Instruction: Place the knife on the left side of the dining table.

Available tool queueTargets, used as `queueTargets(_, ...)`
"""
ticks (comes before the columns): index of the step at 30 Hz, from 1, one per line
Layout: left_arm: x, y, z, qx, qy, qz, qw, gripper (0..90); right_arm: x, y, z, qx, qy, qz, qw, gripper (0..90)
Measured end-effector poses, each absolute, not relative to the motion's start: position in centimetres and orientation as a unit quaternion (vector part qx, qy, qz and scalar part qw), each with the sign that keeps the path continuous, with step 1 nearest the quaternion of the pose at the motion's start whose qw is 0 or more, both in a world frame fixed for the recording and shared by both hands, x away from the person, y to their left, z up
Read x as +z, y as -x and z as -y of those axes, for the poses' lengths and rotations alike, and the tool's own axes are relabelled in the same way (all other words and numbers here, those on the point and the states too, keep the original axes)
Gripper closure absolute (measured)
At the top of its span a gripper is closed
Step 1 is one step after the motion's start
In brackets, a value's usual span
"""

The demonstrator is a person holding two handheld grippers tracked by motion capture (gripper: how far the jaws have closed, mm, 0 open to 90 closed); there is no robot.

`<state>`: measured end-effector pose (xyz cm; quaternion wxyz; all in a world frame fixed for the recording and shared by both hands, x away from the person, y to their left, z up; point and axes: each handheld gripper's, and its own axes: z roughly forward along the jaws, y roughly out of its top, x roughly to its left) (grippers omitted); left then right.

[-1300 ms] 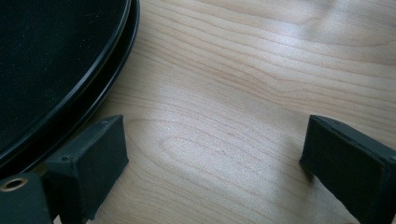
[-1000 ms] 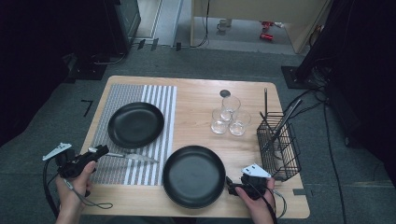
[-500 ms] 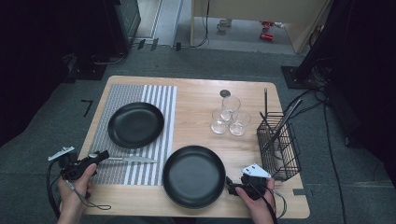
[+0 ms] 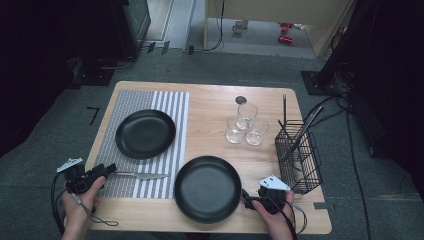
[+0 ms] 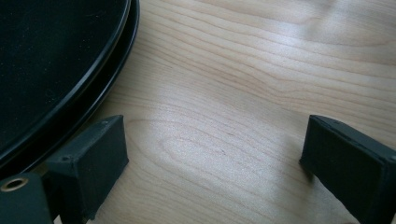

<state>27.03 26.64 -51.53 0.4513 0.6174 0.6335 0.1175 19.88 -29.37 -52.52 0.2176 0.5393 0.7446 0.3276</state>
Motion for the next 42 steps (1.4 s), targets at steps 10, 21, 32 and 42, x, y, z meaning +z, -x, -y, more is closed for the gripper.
queueTargets(10,-51.5,-26.9,-25.3,0.134,-0.643,-0.62,0.429,51.4,-52.5,-19.9,29.4,0.328,-0.539,-0.744,0.217,7.0)
queueTargets(21,-51.7,-26.1,-20.9,0.204,-0.701,-0.567,0.382,77.4,-52.5,-19.9,29.4,0.328,-0.54,-0.744,0.218,6.9)
queueTargets(32,-51.7,-25.4,-20.2,0.212,-0.711,-0.555,0.375,85.0,-52.5,-19.9,29.4,0.328,-0.54,-0.744,0.218,7.0)
queueTargets(42,-51.6,-25.2,-20.5,0.205,-0.701,-0.567,0.382,85.5,-52.5,-19.9,29.4,0.328,-0.54,-0.744,0.218,6.9)
